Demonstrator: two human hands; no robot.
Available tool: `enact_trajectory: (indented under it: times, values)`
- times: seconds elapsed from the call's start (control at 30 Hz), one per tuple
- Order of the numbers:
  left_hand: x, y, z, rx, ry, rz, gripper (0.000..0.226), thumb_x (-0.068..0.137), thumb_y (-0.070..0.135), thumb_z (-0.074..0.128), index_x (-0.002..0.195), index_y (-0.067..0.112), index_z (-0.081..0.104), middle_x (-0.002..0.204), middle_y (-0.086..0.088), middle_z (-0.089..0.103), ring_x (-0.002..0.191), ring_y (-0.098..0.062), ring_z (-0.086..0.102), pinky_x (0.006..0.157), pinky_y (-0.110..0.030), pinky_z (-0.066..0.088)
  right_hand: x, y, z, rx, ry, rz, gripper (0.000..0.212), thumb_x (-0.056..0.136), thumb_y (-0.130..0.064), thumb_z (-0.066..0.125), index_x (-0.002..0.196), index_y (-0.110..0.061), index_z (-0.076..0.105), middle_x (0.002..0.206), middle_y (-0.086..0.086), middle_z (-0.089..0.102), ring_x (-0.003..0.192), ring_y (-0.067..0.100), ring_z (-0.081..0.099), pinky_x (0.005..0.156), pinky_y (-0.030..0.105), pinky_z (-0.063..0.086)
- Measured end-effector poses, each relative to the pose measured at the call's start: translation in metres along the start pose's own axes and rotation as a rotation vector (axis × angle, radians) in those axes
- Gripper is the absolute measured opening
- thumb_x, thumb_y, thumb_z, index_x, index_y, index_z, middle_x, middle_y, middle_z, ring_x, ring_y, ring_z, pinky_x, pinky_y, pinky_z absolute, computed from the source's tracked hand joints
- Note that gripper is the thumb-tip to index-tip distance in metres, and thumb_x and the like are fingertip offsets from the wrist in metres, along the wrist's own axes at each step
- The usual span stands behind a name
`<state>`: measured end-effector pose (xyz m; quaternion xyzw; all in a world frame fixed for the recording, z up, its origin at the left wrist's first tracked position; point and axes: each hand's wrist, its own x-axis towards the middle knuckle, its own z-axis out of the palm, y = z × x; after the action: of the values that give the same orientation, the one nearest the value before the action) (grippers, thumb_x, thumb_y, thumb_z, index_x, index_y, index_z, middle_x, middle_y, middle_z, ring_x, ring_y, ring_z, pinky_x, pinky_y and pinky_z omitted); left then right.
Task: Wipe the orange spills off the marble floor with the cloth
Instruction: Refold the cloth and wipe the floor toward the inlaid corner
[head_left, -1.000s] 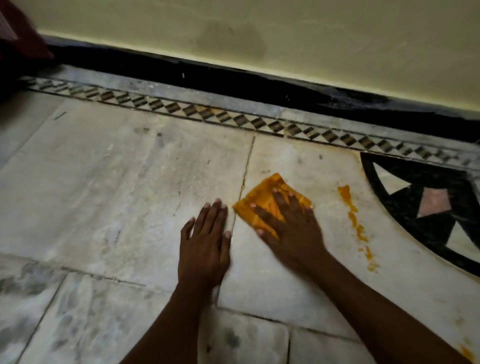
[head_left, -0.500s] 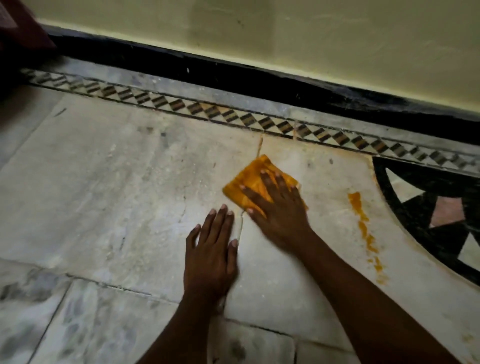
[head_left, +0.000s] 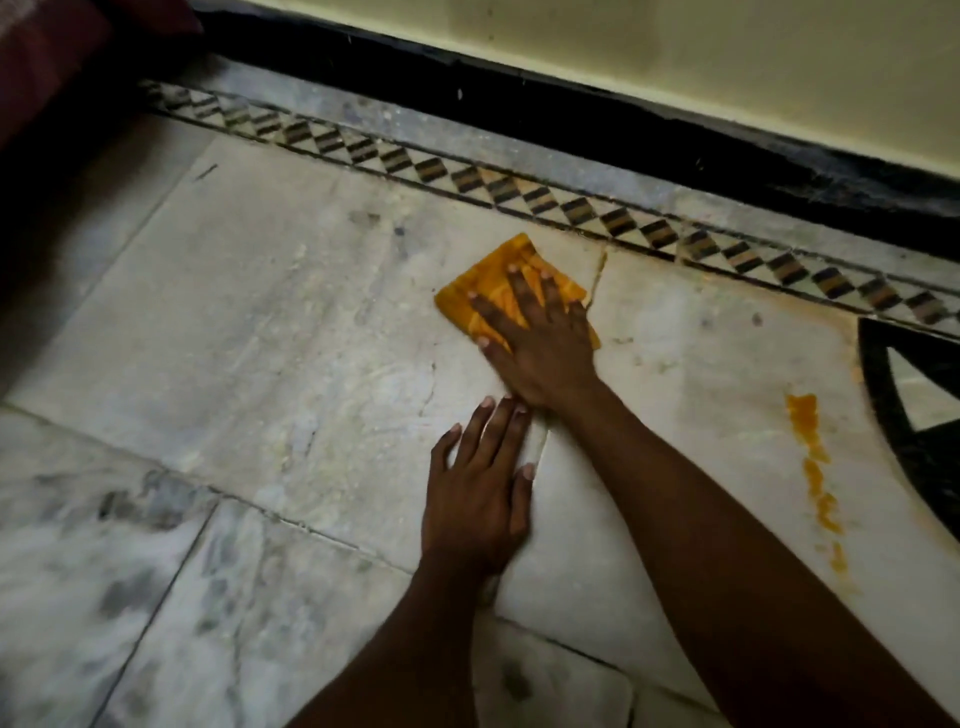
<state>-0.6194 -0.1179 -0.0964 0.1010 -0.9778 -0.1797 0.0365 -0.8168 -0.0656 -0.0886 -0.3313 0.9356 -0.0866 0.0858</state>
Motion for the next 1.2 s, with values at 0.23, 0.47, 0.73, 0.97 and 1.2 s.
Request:
enact_trajectory:
  times: [0.23, 0.47, 0.73, 0.97, 1.2]
  values:
    - [-0.002, -0.003, -0.002, -0.016, -0.015, 0.004, 0.063, 0.106, 0.040, 0.042, 0.166, 0.030, 0.029, 0.177, 0.013, 0.014, 0.163, -0.005, 0.008, 0.127, -0.039, 0.021, 0.017, 0.100, -0.017, 0.071, 0.199, 0.568, 0.060, 0.104, -0.066, 0.024, 0.161, -0.048, 0.026, 0.174, 0.010, 0.017, 0.160, 0.041, 0.011, 0.125, 0.066, 0.010]
    - [-0.001, -0.002, 0.001, -0.015, -0.001, 0.012, 0.063, 0.106, 0.041, 0.041, 0.167, 0.030, 0.029, 0.176, 0.012, 0.016, 0.163, -0.006, 0.010, 0.125, -0.043, 0.026, 0.031, 0.052, -0.011, -0.024, 0.150, 0.308, 0.059, 0.104, -0.066, 0.025, 0.161, -0.050, 0.021, 0.175, 0.010, 0.011, 0.158, 0.048, 0.008, 0.122, 0.070, 0.011]
    - [-0.002, -0.004, 0.004, -0.031, 0.021, 0.023, 0.063, 0.105, 0.042, 0.037, 0.166, 0.029, 0.030, 0.176, 0.011, 0.018, 0.163, -0.007, 0.013, 0.126, -0.042, 0.025, -0.090, 0.126, -0.028, 0.022, 0.091, 0.592, 0.060, 0.104, -0.069, 0.018, 0.161, -0.055, 0.007, 0.176, 0.004, 0.002, 0.161, 0.036, 0.002, 0.126, 0.064, 0.007]
    - [-0.001, -0.002, -0.001, -0.018, 0.026, 0.023, 0.063, 0.104, 0.042, 0.038, 0.165, 0.030, 0.032, 0.176, 0.012, 0.020, 0.163, -0.008, 0.016, 0.125, -0.043, 0.027, -0.056, 0.085, -0.021, 0.061, 0.074, 0.561, 0.062, 0.105, -0.067, 0.022, 0.162, -0.053, 0.003, 0.176, 0.004, -0.009, 0.159, 0.043, -0.007, 0.124, 0.067, 0.000]
    - [-0.005, -0.005, 0.003, -0.049, 0.032, 0.059, 0.061, 0.104, 0.041, 0.041, 0.163, 0.026, 0.038, 0.174, 0.008, 0.027, 0.162, -0.011, 0.020, 0.124, -0.045, 0.025, -0.148, 0.145, -0.029, 0.006, 0.080, 0.653, 0.060, 0.103, -0.070, 0.018, 0.161, -0.055, 0.011, 0.176, 0.003, 0.004, 0.161, 0.039, 0.003, 0.126, 0.066, 0.005]
